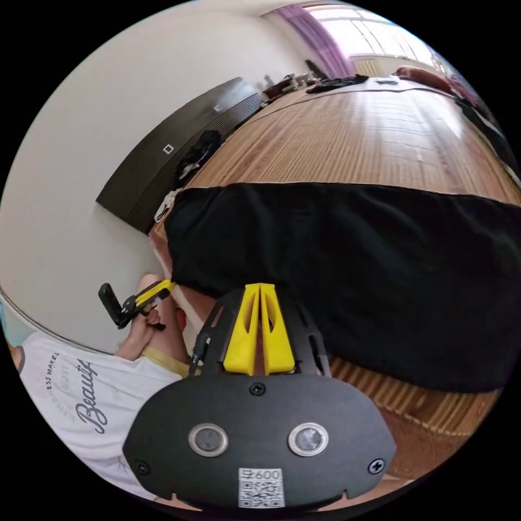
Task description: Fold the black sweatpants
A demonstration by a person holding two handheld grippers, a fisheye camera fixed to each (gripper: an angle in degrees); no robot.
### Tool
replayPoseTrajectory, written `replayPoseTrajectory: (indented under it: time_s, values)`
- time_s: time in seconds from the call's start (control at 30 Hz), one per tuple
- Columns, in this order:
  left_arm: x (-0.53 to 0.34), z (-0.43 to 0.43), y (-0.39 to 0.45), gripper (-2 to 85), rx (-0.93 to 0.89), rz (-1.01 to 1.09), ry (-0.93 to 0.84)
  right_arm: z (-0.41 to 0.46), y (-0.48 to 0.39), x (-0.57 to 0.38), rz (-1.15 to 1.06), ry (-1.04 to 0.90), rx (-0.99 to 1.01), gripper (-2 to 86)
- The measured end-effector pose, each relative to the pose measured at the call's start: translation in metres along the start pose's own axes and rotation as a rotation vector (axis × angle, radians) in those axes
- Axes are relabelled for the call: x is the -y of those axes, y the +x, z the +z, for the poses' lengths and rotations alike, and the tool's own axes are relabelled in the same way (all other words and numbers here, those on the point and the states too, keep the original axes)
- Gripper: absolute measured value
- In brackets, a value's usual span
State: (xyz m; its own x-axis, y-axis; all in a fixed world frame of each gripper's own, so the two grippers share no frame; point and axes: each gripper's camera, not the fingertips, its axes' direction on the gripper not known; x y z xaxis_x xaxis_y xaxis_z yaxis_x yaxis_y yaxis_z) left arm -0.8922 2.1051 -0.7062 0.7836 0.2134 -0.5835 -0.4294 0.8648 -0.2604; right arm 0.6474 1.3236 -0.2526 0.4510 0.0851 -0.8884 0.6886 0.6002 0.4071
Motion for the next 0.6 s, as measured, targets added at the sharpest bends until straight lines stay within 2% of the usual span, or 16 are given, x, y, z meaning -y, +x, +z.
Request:
replayPoseTrajectory:
  time_s: [0.13, 0.27, 0.4, 0.47, 0.53, 0.6]
  values:
    - [0.009, -0.026, -0.007, 1.5, -0.043, -0.035, -0.012, -0.041, -0.017, -0.006, 0.004, 0.098, -0.039, -0.9]
    - [0.024, -0.068, -0.011, 1.1, 0.007, -0.039, 0.033, -0.061, -0.033, -0.001, 0.043, 0.256, 0.015, -0.9]
    - [0.064, -0.067, -0.002, 0.4, -0.029, 0.017, 0.097, -0.048, -0.042, 0.023, 0.055, 0.212, 0.042, -0.9]
    - [0.081, -0.048, 0.003, 0.2, -0.088, 0.032, 0.052, -0.047, -0.045, 0.038, 0.070, 0.165, -0.064, -0.9]
    - [0.089, -0.016, 0.010, 0.1, -0.105, 0.083, -0.123, -0.061, -0.038, 0.046, 0.089, 0.137, -0.150, -0.9]
    - [0.086, -0.026, 0.020, 0.0, -0.078, 0.168, -0.082, -0.093, -0.024, 0.050, 0.187, 0.176, -0.225, -0.9]
